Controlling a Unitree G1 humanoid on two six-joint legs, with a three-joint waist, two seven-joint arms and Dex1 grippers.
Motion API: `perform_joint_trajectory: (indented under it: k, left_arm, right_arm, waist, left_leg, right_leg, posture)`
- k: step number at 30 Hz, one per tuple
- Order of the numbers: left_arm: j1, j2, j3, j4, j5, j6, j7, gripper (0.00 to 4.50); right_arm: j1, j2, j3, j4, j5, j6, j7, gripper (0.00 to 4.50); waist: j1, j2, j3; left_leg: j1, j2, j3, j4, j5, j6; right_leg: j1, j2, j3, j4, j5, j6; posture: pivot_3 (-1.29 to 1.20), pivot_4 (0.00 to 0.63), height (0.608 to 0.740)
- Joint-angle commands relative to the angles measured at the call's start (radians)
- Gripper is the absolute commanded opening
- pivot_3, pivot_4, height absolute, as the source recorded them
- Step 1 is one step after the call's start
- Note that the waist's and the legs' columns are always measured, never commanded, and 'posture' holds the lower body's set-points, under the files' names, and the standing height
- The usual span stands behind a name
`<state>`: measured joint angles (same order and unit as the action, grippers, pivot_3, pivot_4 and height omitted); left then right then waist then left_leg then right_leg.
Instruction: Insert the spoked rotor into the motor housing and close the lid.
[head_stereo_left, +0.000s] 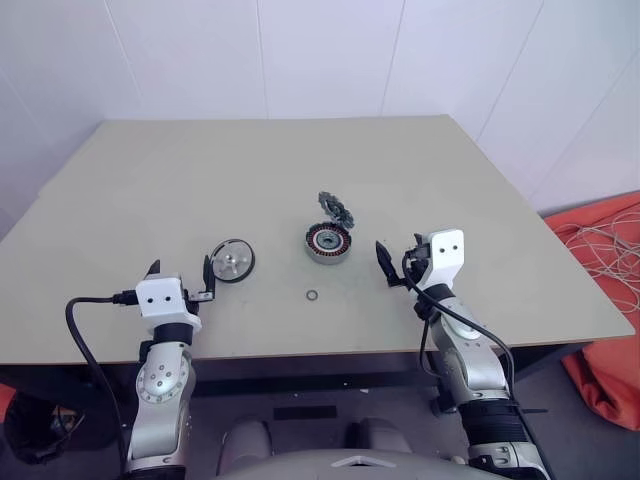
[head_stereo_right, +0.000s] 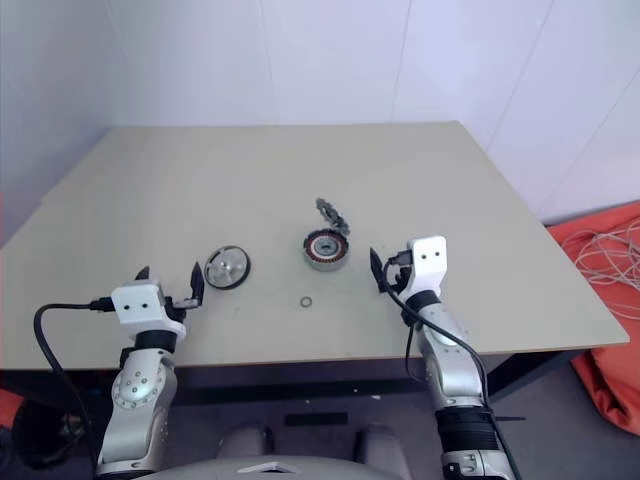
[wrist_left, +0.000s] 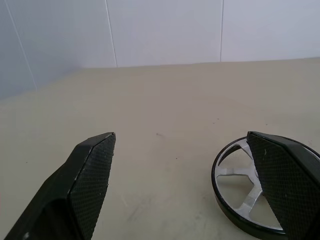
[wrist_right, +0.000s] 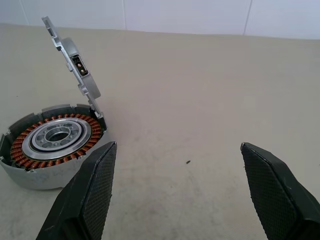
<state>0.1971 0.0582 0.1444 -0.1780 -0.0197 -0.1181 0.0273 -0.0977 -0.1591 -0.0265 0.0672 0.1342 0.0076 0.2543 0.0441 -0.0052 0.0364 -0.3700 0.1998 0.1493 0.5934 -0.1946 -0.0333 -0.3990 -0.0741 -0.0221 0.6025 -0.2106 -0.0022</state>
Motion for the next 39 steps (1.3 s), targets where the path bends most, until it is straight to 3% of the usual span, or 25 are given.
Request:
perform_joint_trajectory:
  k: [1, 16, 25, 30, 39]
  left_arm:
    - [-0.012, 0.003, 0.0, -0.023, 0.002, -0.012, 0.0, 4.47]
    - [-0.008, 0.0, 0.002, -0.027, -0.006, -0.022, -0.006, 4.47]
    - [0.008, -0.006, 0.011, -0.033, -0.022, -0.013, -0.006, 4.47]
    - [0.025, -0.008, 0.005, -0.042, -0.027, -0.007, -0.012, 4.47]
    - [0.048, -0.018, -0.01, -0.055, -0.028, 0.004, -0.021, 4.47]
  right_arm:
    - [-0.018, -0.002, -0.013, -0.008, -0.009, -0.025, -0.011, 4.5]
    - [-0.019, -0.016, -0.021, -0.02, -0.014, -0.001, -0.038, 4.5]
    - [0.019, -0.151, 0.053, -0.172, 0.01, 0.127, 0.157, 4.5]
    - [0.021, -0.232, 0.107, -0.287, 0.077, 0.298, 0.309, 4.5]
    - [-0.072, -0.247, 0.171, -0.284, 0.092, 0.426, 0.392, 4.5]
  waist:
    - [0.0, 0.0, 0.0]
    - [0.0, 0.0, 0.0]
    - [0.001, 0.0, 0.0]
    - [0.001, 0.0, 0.0]
    - [0.001, -0.001, 0.001]
  left_leg:
    - [0.0, 0.0, 0.0, 0.0, 0.0, 0.0]
    - [0.0, 0.0, 0.0, 0.0, 0.0, 0.0]
    - [0.0, 0.0, 0.0, 0.0, 0.0, 0.0]
    - [0.0, 0.0, 0.0, 0.0, 0.0, 0.0]
    - [0.001, 0.0, -0.001, 0.0, 0.0, 0.0]
  right_leg:
    - [0.0, 0.0, 0.0, 0.0, 0.0, 0.0]
    - [0.0, 0.0, 0.0, 0.0, 0.0, 0.0]
    - [0.0, 0.0, 0.0, 0.0, 0.0, 0.0]
    - [0.001, 0.0, 0.0, 0.0, 0.0, 0.0]
    - [0.001, 0.0, 0.0, -0.001, 0.0, 0.0]
  posture:
    - [0.0, 0.0, 0.74]
    - [0.0, 0.0, 0.74]
    - [0.0, 0.0, 0.74]
    - [0.0, 0.0, 0.74]
    - [0.0, 0.0, 0.74]
